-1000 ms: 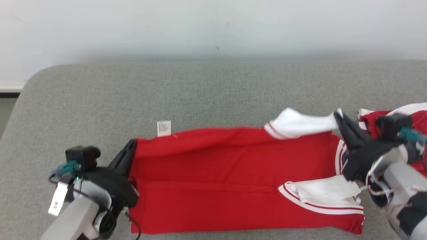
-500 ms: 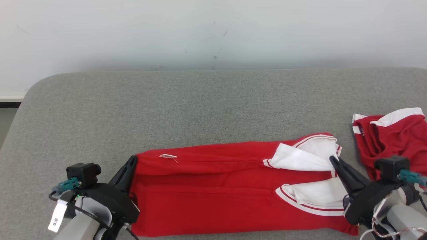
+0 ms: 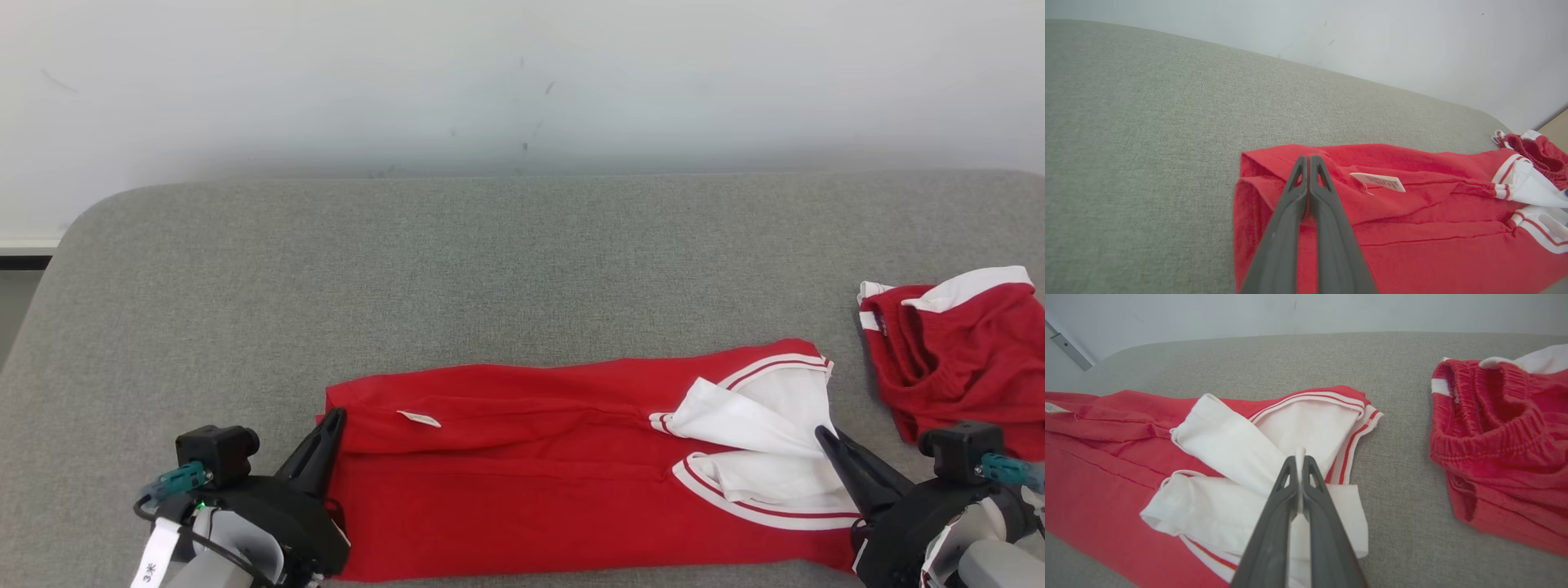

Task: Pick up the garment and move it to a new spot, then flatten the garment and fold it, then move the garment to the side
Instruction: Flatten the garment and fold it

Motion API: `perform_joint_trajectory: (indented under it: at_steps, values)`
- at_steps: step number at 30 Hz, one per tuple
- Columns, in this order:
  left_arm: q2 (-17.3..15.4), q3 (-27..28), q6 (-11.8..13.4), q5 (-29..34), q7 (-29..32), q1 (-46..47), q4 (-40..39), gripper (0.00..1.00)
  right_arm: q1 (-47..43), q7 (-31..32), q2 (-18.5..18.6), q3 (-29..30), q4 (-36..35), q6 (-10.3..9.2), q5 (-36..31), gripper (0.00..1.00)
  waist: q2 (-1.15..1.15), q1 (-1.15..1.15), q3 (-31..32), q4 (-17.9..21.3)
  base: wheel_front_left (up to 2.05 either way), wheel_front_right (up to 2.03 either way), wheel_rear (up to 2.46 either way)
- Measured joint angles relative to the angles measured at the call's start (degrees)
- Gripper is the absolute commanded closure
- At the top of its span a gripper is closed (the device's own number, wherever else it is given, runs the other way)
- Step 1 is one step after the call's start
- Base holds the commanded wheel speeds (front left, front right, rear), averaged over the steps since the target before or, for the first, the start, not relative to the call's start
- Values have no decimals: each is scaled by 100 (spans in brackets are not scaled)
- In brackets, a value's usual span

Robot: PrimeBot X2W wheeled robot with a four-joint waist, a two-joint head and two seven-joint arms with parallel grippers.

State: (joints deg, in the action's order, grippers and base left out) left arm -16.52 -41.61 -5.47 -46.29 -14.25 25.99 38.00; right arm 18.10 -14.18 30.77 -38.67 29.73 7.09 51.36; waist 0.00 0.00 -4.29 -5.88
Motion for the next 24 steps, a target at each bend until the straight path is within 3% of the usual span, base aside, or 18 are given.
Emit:
perform_joint_trajectory:
  at_steps: [24]
  values:
    - [88, -98, 89, 202, -8, 4, 520, 100, -143, 366, -49, -283, 157, -62, -94, 100, 1, 0, 51, 1, 0, 0, 0]
